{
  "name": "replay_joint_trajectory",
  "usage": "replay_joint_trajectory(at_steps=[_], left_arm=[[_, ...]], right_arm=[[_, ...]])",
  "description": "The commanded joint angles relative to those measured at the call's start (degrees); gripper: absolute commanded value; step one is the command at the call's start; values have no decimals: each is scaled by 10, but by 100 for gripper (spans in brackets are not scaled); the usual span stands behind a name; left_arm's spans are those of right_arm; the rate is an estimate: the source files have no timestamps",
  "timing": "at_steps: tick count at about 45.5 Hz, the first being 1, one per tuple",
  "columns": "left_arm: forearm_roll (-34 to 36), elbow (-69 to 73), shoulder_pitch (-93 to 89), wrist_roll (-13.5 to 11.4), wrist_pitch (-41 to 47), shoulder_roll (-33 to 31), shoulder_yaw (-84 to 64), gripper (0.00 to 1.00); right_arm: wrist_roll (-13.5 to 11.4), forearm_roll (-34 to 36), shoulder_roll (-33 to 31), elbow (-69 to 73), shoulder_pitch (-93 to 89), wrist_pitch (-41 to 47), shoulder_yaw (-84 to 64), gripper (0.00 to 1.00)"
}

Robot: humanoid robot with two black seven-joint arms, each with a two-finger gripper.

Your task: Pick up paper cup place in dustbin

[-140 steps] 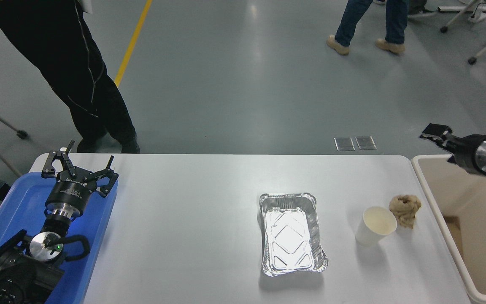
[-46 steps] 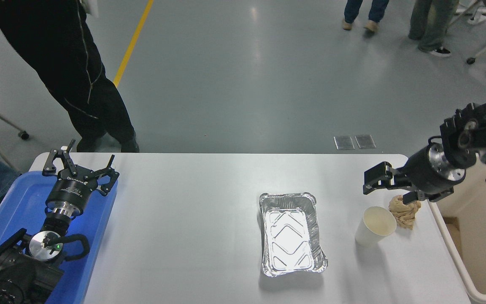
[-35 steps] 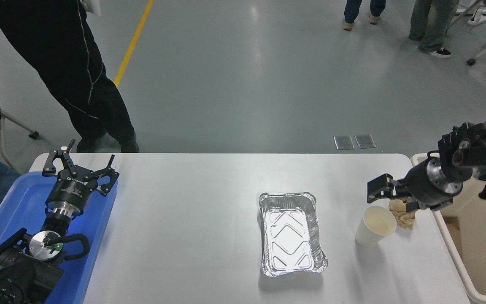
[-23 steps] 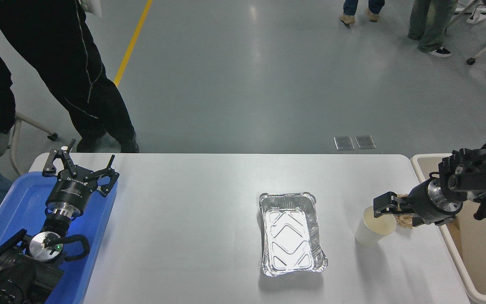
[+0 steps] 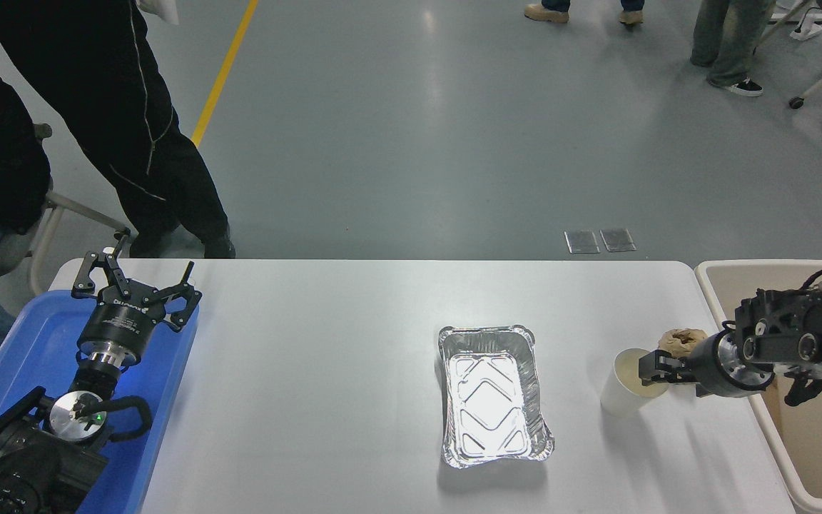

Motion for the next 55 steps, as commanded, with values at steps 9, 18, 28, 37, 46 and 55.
replay_joint_trajectory(at_steps=[9,18,28,37,46,55], left_arm=[[0,0,0,0,0,0,0,99],[0,0,-1,0,0,0,0,99],[0,0,0,1,0,0,0,99],[0,0,-1,1,0,0,0,99],[0,0,0,0,0,0,0,99],[0,0,0,0,0,0,0,99]], right_arm=[[10,1,11,-12,-8,-3,0,0],[31,0,6,4,18,1,-8,0],[56,0,-21,106,126,14,-43,0],[75,-21,-61,243,299,53,-101,0],[106,-33,-88,358,505,132,-161,0],[115,-34,-116,373,649,260,-166,0]])
